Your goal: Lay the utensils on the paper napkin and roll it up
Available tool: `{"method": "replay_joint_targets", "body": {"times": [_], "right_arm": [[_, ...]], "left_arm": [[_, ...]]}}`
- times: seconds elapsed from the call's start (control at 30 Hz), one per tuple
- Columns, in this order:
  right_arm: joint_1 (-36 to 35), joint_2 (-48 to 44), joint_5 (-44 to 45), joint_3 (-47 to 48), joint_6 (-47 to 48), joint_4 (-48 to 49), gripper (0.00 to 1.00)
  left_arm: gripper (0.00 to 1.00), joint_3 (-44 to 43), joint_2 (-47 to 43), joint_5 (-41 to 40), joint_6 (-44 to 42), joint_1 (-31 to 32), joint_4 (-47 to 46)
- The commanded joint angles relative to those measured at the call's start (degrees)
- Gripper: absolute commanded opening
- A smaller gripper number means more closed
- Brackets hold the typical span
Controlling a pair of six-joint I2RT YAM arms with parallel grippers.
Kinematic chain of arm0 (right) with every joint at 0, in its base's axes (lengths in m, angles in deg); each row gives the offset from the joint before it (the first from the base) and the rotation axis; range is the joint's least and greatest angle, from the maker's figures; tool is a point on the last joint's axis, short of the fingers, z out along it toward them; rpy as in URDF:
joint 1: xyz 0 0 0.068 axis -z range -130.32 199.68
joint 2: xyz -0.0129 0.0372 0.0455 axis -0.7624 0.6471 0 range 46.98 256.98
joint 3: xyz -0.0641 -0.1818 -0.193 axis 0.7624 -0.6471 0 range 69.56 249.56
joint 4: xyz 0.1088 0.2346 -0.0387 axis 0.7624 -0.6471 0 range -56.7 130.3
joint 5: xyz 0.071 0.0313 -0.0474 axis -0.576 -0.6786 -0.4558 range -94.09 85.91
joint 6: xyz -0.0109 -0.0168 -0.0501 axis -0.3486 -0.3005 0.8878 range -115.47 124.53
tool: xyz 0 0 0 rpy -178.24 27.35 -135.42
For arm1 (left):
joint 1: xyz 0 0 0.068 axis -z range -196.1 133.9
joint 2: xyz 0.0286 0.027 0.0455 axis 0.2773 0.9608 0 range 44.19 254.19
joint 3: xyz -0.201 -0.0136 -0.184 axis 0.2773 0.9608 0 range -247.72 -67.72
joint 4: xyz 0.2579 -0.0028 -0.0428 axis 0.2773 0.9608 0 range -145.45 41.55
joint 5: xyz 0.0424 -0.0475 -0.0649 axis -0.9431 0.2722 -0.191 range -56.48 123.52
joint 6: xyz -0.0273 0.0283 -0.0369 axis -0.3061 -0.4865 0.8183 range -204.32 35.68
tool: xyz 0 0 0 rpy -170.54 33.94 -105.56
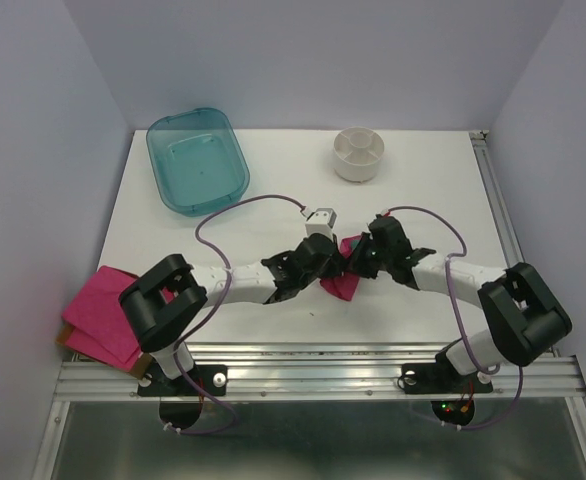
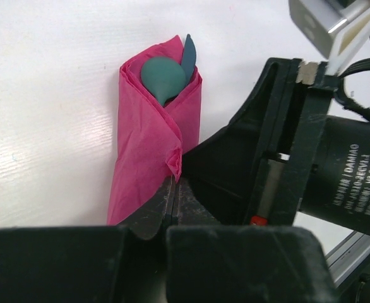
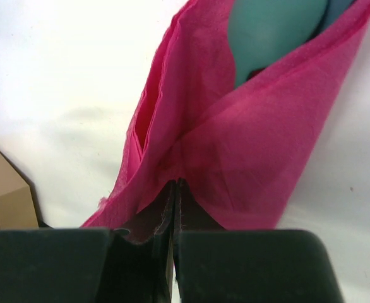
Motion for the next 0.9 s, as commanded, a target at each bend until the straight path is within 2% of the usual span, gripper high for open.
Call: {"method": "replay_joint_targets", "body": {"times": [0.0,0.07,0.3,0.37,0.4,0.47,0.67,0.87], "right_arm": [[0.9,-4.0,3.1,-0.8,0.0,-4.3,0.01],[1.7,-4.7,4.0,-0.3,0.3,-6.2,0.02],[4.7,-8.2,5.5,-1.0,0.2,-10.6,0.19],[5.7,-8.6,5.1,-1.0,0.2,-11.0,0.20],[6.0,-9.1,4.5,-1.1,0.8,-10.2,0.29],[6.3,-9.3,3.4,-0.5,1.0,-10.3,0.35],[6.7,-9.4,1.4,-0.3,-0.5,-8.8,0.37],[7.1,-8.5,-2.4,-0.2,-2.2,-5.8,0.46]], "left_arm": [[0.00,-2.4,0.7,-2.0,-1.2,1.1,-1.1],[0.00,-2.4,1.1,-2.2,-1.3,1.3,-1.1],[0.00,-2.7,2.3,-4.3,-1.9,2.3,-1.1],[0.00,-2.8,2.5,-4.8,-2.3,2.7,-1.1],[0.00,-2.7,2.6,-5.3,-2.4,3.0,-1.2],[0.00,-2.7,2.8,-6.2,-2.7,3.4,-1.2],[0.00,-3.1,3.6,-7.1,-3.0,4.1,-1.1],[0.00,-3.4,4.5,-9.6,-3.8,5.7,-1.2]]}}
